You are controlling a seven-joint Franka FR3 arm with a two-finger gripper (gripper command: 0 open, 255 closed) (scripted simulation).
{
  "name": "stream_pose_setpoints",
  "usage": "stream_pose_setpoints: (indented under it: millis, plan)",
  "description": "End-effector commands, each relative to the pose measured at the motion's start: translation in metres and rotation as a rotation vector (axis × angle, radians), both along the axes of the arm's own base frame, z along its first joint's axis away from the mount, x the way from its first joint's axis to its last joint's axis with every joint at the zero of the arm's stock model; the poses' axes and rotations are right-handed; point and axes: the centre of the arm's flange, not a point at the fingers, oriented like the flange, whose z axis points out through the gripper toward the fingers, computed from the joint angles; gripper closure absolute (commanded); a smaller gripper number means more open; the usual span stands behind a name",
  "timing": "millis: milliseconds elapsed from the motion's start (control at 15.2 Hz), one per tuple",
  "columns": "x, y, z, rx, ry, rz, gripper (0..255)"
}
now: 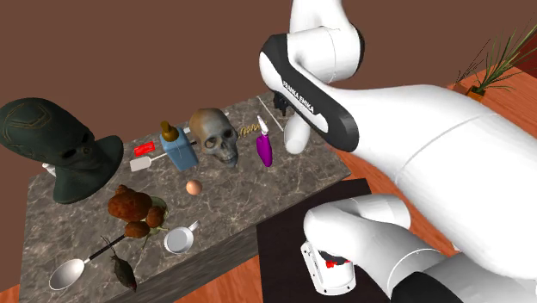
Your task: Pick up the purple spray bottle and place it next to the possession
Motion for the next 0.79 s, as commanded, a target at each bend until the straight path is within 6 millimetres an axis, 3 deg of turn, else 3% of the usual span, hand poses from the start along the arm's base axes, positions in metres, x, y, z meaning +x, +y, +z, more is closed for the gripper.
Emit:
stream_pose_setpoints:
  millis: [0, 528, 726]
  plan:
    - [0.007, 0.018, -0.014, 0.003, -0.014, 0.036, 0]
    - [0.027, 0.099, -0.072, 0.012, -0.06, 0.175, 0]
    - [0.028, 0.101, -0.084, 0.012, -0.061, 0.178, 0]
